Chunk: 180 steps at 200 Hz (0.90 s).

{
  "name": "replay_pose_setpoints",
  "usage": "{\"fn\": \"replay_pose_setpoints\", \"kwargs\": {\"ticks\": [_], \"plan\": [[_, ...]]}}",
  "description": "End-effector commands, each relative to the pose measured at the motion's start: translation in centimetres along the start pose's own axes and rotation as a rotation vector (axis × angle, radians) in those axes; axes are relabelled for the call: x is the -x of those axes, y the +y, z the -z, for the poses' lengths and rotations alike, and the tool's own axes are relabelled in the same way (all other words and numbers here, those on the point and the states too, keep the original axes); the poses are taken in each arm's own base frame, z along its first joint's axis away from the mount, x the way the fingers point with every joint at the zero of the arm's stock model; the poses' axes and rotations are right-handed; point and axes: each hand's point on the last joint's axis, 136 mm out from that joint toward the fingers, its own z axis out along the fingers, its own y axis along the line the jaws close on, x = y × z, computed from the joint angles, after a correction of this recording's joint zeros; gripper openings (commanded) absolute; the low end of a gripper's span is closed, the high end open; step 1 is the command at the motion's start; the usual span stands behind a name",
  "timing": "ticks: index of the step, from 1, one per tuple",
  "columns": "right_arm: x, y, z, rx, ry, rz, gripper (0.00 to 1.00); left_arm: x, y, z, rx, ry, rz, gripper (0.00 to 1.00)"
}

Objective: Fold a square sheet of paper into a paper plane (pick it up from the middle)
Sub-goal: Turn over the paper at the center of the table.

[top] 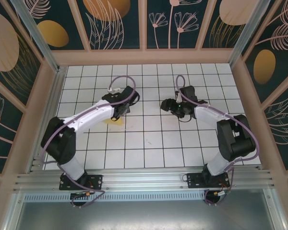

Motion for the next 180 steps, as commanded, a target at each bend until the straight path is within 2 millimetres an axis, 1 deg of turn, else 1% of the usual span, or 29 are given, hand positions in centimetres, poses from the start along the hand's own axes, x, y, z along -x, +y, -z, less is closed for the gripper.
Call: {"fn": "replay_pose_setpoints", "kwargs": {"ticks": [1,27,50,74,99,113,142,171,173,180], "plan": [[1.0,-1.1,1.6,-0.044,-0.057,-0.048,0.72,-1.9,1.4,-1.3,0.221,0.012,-0.195,0.00],[1.2,-2.0,2.2,-0.052,-0.066,-0.084,0.72,-3.1,-1.2,-2.7,0.286,0.015,-0.314,0.00],[1.3,-2.9,2.4,-0.059,-0.070,-0.115,0.71,-4.5,-4.1,-3.6,0.254,0.033,-0.371,0.00],[1.3,-3.7,2.5,-0.060,-0.069,-0.145,0.71,-5.8,-7.2,-3.8,0.180,0.050,-0.394,0.02],[1.2,-4.2,2.5,-0.061,-0.066,-0.166,0.70,-6.4,-9.9,-3.5,0.123,0.052,-0.415,0.03],[1.2,-4.5,2.6,-0.063,-0.066,-0.176,0.70,-7.1,-10.6,-3.9,0.109,0.065,-0.426,0.04],[1.5,-5.0,3.2,-0.063,-0.087,-0.200,0.70,-8.5,-11.2,-4.9,0.086,0.102,-0.434,0.06],[1.7,-5.4,3.6,-0.064,-0.102,-0.214,0.70,-9.0,-12.2,-4.6,0.030,0.127,-0.424,0.10],[1.7,-5.5,3.6,-0.065,-0.102,-0.215,0.70,-8.9,-12.7,-4.6,0.009,0.119,-0.412,0.11],[1.6,-5.6,3.7,-0.065,-0.101,-0.217,0.70,-8.9,-13.2,-4.5,-0.013,0.120,-0.402,0.12]]}}
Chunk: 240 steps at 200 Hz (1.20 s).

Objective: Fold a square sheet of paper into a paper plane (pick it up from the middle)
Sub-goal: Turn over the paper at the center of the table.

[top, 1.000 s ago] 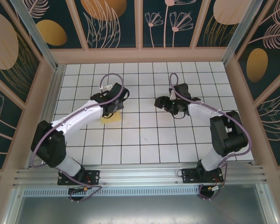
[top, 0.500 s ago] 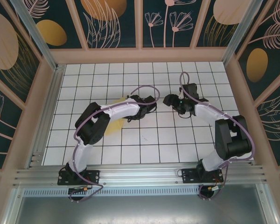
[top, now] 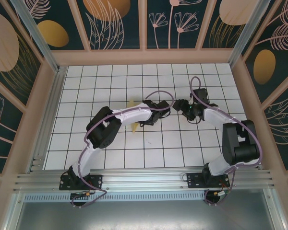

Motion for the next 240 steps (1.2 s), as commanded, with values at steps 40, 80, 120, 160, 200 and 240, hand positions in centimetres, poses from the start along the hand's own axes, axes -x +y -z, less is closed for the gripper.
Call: {"fn": "replay_pose_setpoints", "kwargs": {"ticks": [40,80,120,160,200,240], "plan": [[0.4,-0.1,1.4,0.022,-0.027,-0.034,0.70,0.2,-4.1,0.8,-0.188,0.022,0.028,0.22],[1.2,0.5,2.4,0.037,-0.060,-0.008,0.70,2.9,-6.1,5.1,-0.392,-0.028,0.100,0.30],[0.7,1.6,2.4,0.094,-0.029,0.022,0.70,4.9,-7.7,12.1,-0.717,-0.090,0.161,0.41],[-1.4,4.5,1.9,0.224,0.077,0.118,0.74,6.1,-4.1,15.5,-0.839,-0.173,0.282,0.55],[-6.7,7.1,0.1,0.250,0.232,0.259,0.86,4.7,2.8,11.8,-0.822,-0.173,0.530,0.64],[-10.4,7.4,-1.6,0.249,0.339,0.276,0.87,2.5,4.8,8.7,-0.854,-0.130,0.645,0.65]]}}
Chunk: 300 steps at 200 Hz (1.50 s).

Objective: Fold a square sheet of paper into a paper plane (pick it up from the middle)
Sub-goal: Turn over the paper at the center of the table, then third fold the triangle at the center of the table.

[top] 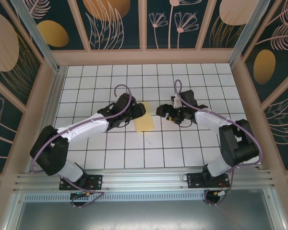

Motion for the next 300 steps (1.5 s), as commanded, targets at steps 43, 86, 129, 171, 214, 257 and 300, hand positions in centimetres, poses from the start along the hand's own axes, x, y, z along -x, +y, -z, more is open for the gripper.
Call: {"fn": "replay_pose_setpoints", "kwargs": {"ticks": [43,86,129,171,214,257,300], "plan": [[-1.9,0.5,-2.7,0.018,0.110,-0.006,0.80,-0.7,0.3,-3.1,-0.074,0.038,0.116,0.40],[-2.4,0.6,-3.4,0.038,0.144,-0.019,0.76,-1.3,2.2,-6.2,0.026,0.076,0.094,0.27],[-2.9,0.8,-4.0,0.074,0.189,-0.035,0.69,-2.4,4.2,-7.4,0.098,0.100,0.095,0.18],[-4.0,0.6,-4.8,0.091,0.246,-0.052,0.62,-3.2,5.4,-7.5,0.131,0.112,0.100,0.15],[-4.9,0.6,-5.6,0.091,0.289,-0.060,0.59,-3.6,6.1,-7.7,0.153,0.122,0.101,0.15],[-4.8,0.7,-6.2,0.084,0.292,-0.065,0.58,-3.8,6.4,-7.7,0.157,0.128,0.100,0.15],[-4.8,1.4,-6.1,0.113,0.299,-0.075,0.37,-4.2,6.6,-8.0,0.159,0.139,0.101,0.15]]}}
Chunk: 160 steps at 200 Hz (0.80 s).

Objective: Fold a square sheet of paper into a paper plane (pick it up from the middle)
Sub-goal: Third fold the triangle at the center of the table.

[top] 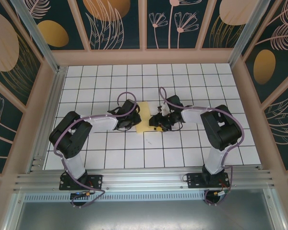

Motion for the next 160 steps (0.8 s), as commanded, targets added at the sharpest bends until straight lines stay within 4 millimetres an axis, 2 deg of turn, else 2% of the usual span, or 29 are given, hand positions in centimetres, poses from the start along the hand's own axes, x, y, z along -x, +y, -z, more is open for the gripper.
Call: {"fn": "replay_pose_setpoints", "kwargs": {"ticks": [1,27,75,107,143,160], "plan": [[0.3,1.4,-0.1,0.046,0.012,0.013,0.36,-0.6,1.7,-0.8,0.047,0.018,0.007,0.15],[0.3,1.2,-0.1,0.039,0.010,0.003,0.17,-0.5,1.5,-0.8,0.038,0.019,0.006,0.15],[0.8,0.6,-0.1,0.007,-0.014,-0.027,0.00,-0.1,0.3,0.2,-0.001,0.008,-0.005,0.16],[-0.4,-0.5,0.5,-0.050,-0.015,-0.055,0.00,0.2,-1.3,1.5,-0.082,-0.002,-0.010,0.18],[-3.7,-1.9,1.6,-0.112,0.021,-0.092,0.00,-0.3,-3.4,2.0,-0.221,0.018,-0.018,0.20],[-5.0,-2.3,1.9,-0.144,0.038,-0.104,0.00,-0.4,-3.7,2.0,-0.241,0.019,-0.023,0.20]]}}
